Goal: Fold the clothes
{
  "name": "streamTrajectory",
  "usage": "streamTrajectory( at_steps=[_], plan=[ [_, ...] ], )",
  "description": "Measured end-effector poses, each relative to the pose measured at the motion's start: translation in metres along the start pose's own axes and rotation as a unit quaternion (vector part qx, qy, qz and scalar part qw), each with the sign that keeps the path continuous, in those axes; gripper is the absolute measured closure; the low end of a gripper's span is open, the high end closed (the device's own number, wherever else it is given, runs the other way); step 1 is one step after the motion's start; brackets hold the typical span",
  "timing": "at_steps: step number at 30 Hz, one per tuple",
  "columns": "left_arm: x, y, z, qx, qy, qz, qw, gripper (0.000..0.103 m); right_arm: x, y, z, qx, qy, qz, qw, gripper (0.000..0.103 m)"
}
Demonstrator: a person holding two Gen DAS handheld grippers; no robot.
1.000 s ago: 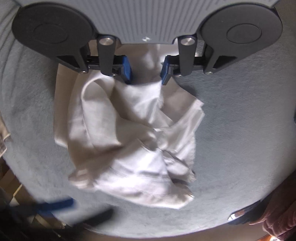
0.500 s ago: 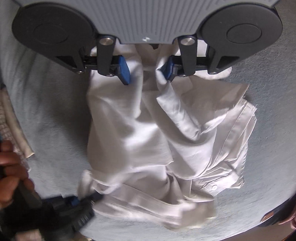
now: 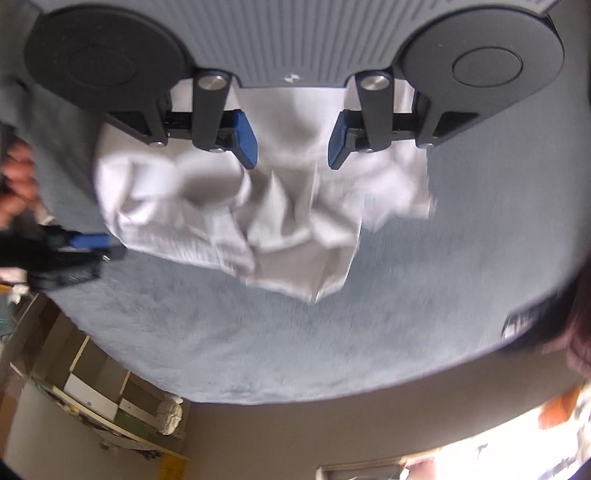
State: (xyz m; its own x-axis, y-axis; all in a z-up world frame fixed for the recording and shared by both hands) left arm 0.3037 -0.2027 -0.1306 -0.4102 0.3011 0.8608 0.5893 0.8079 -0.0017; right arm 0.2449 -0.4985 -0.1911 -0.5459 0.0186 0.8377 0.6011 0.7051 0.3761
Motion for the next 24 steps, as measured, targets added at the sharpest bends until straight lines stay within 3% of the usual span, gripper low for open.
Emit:
streamTrajectory(
  at_steps=[4,7,11,18,24],
  plan=[
    [-0.041,-0.042,-0.017,-0.082,-0.014,-0.006,0.9965,0.055,0.01,0.002,0.009,0.035,0.009,-0.007,0.999,0.043],
    [-0.069,-0.068,-0.017,-0.162,-0.019,-0.032,0.9861,0.054,0.013,0.001,0.017,0.057,0.019,-0.006,0.998,0.037],
    [-0.092,-0.074,-0.02,-0.202,-0.026,-0.068,0.9768,0.054,0.006,0.0,0.025,0.08,0.03,0.001,0.996,0.035],
    [-0.102,-0.026,-0.062,-0.113,-0.062,-0.103,0.9863,0.054,-0.012,0.02,0.031,0.15,0.031,-0.004,0.988,0.035],
    [-0.105,0.017,-0.073,-0.028,-0.068,-0.102,0.992,0.058,-0.03,0.054,0.038,0.273,0.014,0.009,0.962,0.03]
  ],
)
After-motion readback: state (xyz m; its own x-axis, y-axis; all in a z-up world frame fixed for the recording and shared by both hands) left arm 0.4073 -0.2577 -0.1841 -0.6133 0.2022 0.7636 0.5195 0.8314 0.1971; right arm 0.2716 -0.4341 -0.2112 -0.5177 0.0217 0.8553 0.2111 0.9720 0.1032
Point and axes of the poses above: each gripper's, at about its wrist camera, not at the fingertips, and x roughly against the way its jaws point, y to its left, z to its underside, the point moved 7 cm from there along -x, roughly the way its jaws point, and after that the axes turned 3 degrees about y, right-handed, at the moved point
